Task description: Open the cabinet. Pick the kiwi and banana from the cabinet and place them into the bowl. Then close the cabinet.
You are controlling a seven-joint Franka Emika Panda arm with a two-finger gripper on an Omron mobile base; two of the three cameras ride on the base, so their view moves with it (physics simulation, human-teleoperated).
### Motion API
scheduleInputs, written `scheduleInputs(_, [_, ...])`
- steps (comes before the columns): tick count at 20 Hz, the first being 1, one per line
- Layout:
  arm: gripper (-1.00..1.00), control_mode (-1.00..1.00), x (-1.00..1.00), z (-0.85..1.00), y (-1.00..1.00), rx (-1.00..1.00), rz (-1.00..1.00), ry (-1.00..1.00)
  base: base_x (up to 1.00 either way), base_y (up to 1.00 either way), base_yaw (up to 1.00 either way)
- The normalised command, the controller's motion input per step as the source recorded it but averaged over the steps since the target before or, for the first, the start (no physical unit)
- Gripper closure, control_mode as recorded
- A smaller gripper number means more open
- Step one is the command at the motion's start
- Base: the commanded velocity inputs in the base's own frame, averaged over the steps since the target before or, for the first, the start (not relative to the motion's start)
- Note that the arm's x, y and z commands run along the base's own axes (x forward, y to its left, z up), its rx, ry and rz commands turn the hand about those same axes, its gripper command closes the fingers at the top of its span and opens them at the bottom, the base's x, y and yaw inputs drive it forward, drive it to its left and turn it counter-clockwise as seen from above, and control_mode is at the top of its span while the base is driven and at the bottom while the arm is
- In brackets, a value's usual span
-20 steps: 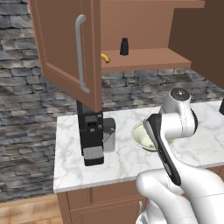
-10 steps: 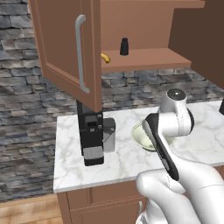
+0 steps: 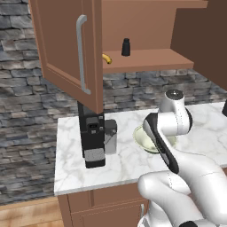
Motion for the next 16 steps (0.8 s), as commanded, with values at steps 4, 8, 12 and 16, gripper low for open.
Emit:
scheduleInputs(4, [1.0, -1.0, 0.16, -0.15, -0.06, 0.0, 0.0, 0.04, 0.0, 0.0, 0.0])
scheduleInputs(8, [1.0, -1.0, 0.15, -0.18, -0.05, 0.0, 0.0, 0.02, 0.0, 0.0, 0.0])
scheduleInputs(12, [1.0, -1.0, 0.19, -0.2, -0.01, 0.0, 0.0, 0.03, 0.0, 0.0, 0.0])
scheduleInputs(16, [1.0, -1.0, 0.18, -0.23, 0.0, 0.0, 0.0, 0.02, 0.0, 0.0, 0.0])
